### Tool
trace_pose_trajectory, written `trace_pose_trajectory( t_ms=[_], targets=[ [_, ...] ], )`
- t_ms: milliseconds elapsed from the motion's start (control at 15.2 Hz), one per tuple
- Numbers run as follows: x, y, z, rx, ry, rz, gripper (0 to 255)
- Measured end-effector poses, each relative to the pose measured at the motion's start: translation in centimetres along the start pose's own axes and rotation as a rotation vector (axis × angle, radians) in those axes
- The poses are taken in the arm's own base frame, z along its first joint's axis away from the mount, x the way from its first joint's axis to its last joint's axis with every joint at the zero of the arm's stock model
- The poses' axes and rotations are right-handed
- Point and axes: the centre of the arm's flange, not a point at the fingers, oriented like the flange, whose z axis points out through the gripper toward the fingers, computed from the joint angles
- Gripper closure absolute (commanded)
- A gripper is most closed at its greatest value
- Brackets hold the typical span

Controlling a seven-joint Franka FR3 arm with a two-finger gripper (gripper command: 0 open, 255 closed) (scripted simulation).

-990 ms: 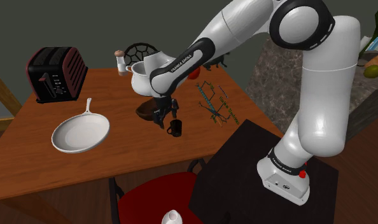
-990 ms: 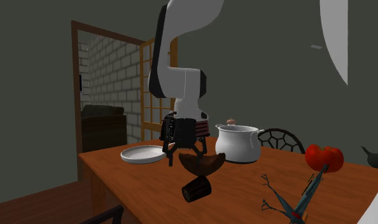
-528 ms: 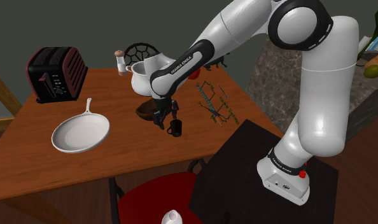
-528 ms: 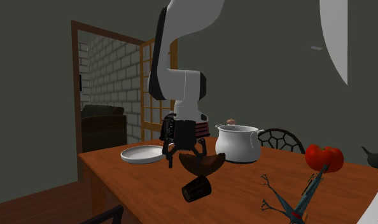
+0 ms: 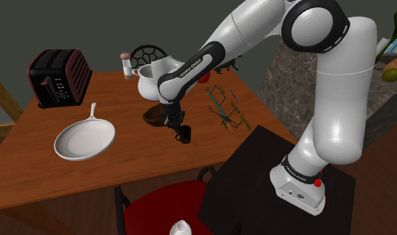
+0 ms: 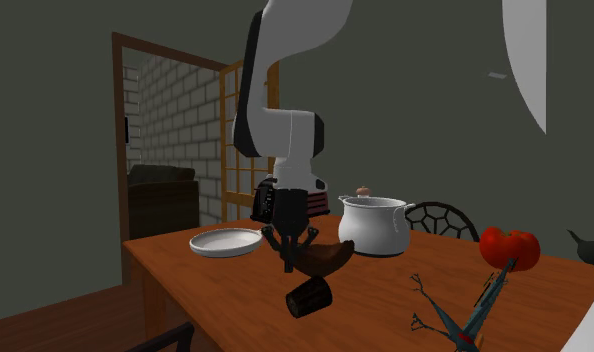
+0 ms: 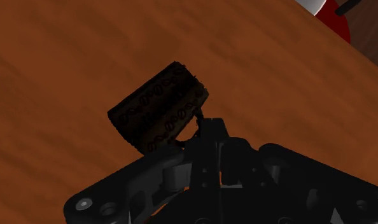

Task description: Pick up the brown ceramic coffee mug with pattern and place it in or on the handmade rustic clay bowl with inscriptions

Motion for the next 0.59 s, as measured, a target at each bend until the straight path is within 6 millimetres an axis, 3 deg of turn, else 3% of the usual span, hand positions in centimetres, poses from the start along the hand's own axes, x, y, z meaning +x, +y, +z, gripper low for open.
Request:
trace_pose_trajectory(
  t_ms=[132,198,264,330,462,594],
  targets=[
    [0.0,0.0,0.0,0.000,0.000,0.000,255],
    [0.0,0.0,0.0,0.000,0.000,0.000,0],
    [0.0,0.0,0.0,0.000,0.000,0.000,0],
    [-1.4,0.6,0.7,-0.010,0.026,0.054,0],
    [-1.3,0.5,0.5,-0.005,0.043,0.075,0],
    [-2.8,-1.5,2.4,-0.145,0.070,0.119,0]
  ],
)
